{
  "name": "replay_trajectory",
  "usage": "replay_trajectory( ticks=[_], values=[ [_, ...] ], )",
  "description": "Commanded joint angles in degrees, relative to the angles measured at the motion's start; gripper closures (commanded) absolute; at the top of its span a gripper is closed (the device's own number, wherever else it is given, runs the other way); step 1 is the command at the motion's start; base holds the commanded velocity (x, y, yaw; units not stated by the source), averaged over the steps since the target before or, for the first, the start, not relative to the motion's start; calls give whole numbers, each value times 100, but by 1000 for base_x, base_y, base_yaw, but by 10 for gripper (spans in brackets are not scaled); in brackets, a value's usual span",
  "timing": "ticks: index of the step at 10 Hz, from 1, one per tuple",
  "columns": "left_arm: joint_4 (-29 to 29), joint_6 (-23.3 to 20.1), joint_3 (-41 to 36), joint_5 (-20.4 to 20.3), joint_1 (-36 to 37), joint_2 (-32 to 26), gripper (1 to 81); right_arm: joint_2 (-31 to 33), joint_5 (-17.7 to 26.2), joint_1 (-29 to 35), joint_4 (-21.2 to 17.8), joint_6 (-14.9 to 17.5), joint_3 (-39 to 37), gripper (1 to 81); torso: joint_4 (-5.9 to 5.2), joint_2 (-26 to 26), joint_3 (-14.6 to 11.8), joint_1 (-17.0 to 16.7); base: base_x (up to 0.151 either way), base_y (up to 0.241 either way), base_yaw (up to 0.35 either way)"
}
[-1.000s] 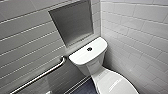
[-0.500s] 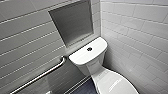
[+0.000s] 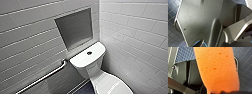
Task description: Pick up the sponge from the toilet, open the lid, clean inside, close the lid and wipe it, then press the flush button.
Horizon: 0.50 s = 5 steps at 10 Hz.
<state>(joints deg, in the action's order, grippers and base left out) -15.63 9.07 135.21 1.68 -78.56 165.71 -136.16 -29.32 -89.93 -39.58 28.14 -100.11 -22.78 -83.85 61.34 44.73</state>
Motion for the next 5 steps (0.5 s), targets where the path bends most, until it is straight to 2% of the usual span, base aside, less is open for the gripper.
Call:
replay_trajectory(
  ticks=[1, 2, 5],
  values=[
    [157, 16, -908, 429, 363, -688, 10, -345, 963, -74, 267, 104, -614, 811, 252, 549, -534, -354, 0, 0, 0],
    [244, 16, -1021, 465, 468, -784, 10, -511, 1033, -74, 267, 104, -868, 811, 467, 757, -661, -489, 0, 0, 0],
    [262, 16, -1128, 473, 556, -846, 10, -766, 1042, -100, 276, 104, -1158, 811, 918, 1371, -1047, -898, 0, 0, 0]
  ],
)
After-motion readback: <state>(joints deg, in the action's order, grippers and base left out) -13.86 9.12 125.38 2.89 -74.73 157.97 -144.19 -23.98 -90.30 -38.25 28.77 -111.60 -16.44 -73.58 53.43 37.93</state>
